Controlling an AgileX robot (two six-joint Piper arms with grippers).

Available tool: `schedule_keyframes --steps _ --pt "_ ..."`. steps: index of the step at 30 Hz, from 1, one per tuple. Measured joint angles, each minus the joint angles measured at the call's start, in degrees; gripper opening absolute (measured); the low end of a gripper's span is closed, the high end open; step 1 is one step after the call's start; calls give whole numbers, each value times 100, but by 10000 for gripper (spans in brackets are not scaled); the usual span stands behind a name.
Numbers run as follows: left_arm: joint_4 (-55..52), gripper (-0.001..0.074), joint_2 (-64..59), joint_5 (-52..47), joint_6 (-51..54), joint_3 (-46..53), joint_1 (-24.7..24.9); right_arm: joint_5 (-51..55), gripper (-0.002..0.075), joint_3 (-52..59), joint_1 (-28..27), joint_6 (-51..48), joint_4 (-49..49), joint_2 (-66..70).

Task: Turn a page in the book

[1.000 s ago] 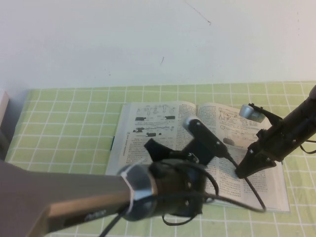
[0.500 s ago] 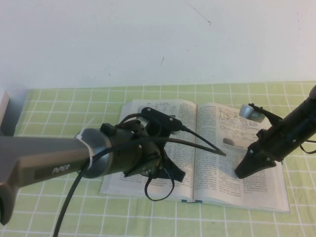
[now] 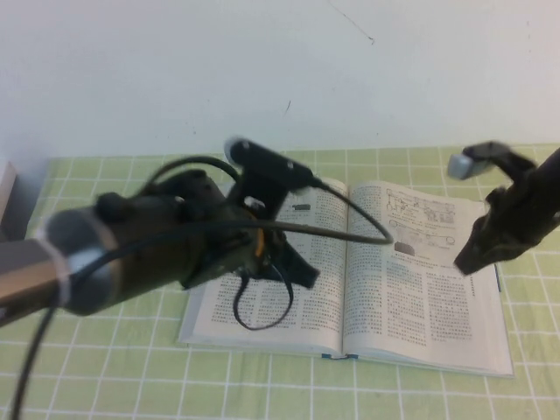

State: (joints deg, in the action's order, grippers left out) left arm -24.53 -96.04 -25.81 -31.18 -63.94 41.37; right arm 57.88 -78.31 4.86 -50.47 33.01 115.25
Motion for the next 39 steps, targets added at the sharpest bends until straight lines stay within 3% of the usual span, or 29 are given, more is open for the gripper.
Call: schedule_keyframes --steps 11,20,30,39 --pt "-1111 -4 2132 -872 -434 13 -9 -495 -2 8 0 1159 -2360 -2407" --pt "-1655 -4 3897 -665 -707 300 -9 -725 -2 172 0 1351 -2589 -4144" --pt "-2300 -4 5704 993 -1177 2365 -22 -2237 -2 2386 0 1351 -2692 -6643" --pt "-2763 -4 6336 1380 -1489 3693 -22 -2718 -2 4777 0 1740 -2593 -8782"
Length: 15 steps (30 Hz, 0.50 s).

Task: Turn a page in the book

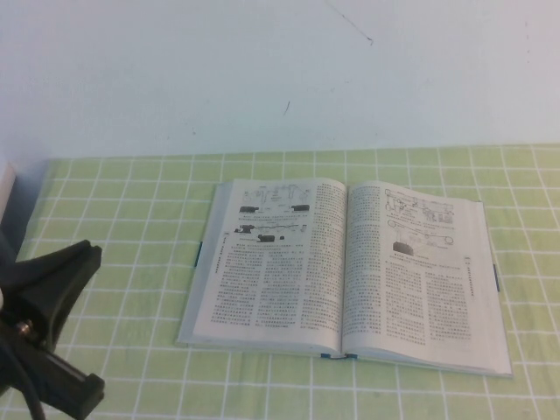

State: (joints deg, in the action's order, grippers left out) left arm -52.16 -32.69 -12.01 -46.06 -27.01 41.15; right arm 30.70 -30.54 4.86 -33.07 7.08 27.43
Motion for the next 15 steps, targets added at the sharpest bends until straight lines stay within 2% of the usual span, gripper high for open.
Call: schedule_keyframes --steps 7,15 --pt "-313 -4 0 57 -219 123 0 14 -2 693 0 13 140 -1356" --pt "-461 -4 0 80 -294 123 0 750 -2 750 0 13 140 -1560"
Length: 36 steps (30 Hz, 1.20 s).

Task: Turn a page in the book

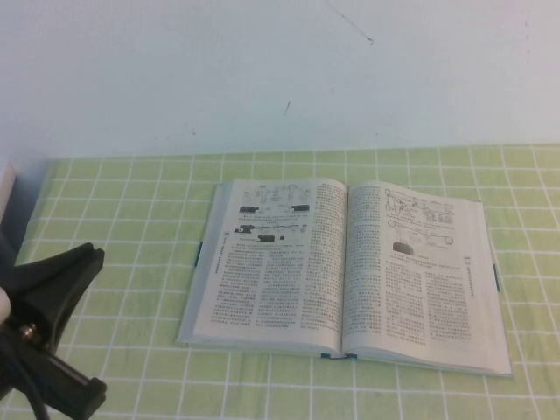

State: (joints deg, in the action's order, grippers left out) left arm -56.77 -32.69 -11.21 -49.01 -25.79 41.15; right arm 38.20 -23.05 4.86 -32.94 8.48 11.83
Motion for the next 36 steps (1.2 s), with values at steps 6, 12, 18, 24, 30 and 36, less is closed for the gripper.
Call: schedule_keyframes --steps 6,12,18,24,30,36 --pt "0 -4 0 0 -175 0 0 566 -2 4 0 0 0 0" --pt "-10 -4 0 -11 -225 0 0 624 -2 4 0 0 0 0" --pt "-10 -4 0 -11 -238 0 0 634 -2 4 0 0 0 0" --pt "-23 -4 0 -166 -338 0 0 634 -2 4 0 0 0 0" --pt "131 -4 209 -721 -1279 8 0 634 -2 4 0 0 0 0" --pt "1380 -4 864 -2012 -472 8 -536 634 -2 4 0 0 9 0"
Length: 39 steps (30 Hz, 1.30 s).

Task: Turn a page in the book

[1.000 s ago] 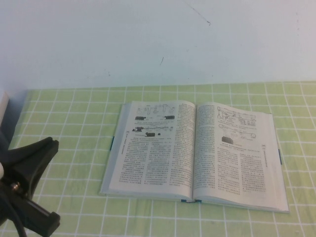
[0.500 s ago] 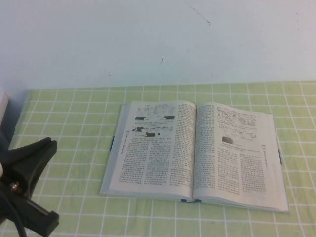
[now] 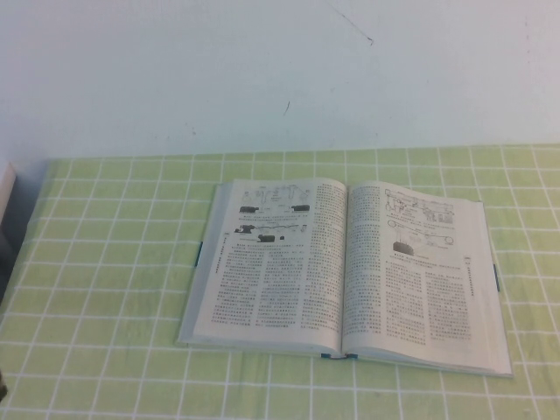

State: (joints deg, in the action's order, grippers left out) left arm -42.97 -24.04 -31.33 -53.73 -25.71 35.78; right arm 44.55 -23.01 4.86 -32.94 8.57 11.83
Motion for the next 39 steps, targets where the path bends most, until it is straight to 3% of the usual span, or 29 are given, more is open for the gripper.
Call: schedule_keyframes --steps 4,8,11,16,22,30,39 --pt "958 -4 477 -67 1455 86 -932 0 -2 0 0 0 0 0" --pt "1994 -4 901 536 2972 433 -2017 0 -2 0 0 0 0 0" --pt "2733 -4 1258 1332 3632 922 -2748 0 -2 0 0 0 0 0" --pt "3376 -4 1843 2294 4083 1994 -3449 0 -2 0 0 0 0 0" --pt "3672 -4 2412 2223 4128 2687 -3624 0 -2 0 0 0 0 0" --pt "4072 -4 2457 1397 4364 2704 -3624 0 -2 0 0 0 0 0" --pt "4250 -4 2457 1349 5161 2693 -3624 0 -2 0 0 0 0 0"
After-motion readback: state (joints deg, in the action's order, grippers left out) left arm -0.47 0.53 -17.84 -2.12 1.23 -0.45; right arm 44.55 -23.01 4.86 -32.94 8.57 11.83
